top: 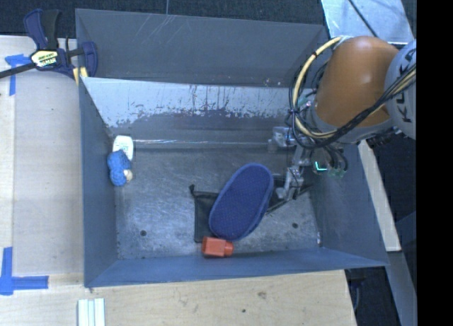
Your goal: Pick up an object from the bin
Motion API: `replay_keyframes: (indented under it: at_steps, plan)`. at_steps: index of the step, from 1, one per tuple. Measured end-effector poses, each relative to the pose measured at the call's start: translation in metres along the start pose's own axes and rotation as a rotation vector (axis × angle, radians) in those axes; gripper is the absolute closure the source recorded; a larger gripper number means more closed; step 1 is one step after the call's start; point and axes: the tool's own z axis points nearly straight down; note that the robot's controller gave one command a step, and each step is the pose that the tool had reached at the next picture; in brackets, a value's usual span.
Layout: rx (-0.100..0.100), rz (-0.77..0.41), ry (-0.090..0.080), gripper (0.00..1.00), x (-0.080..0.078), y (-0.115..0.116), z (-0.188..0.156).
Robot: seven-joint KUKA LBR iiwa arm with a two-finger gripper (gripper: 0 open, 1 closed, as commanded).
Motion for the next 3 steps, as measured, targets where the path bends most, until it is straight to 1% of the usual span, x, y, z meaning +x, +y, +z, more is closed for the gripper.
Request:
replay_keyframes:
  at_steps: [1,2,3]
  plan:
    - [0.002,-0.133,-0.001,0.0,0.033,-0.081,0.101]
    - [0.003,-0.136,-0.011,1.0,0.029,-0.079,0.097]
    - [0.003,-0.175,-0.009,1.0,0.034,-0.074,-0.05]
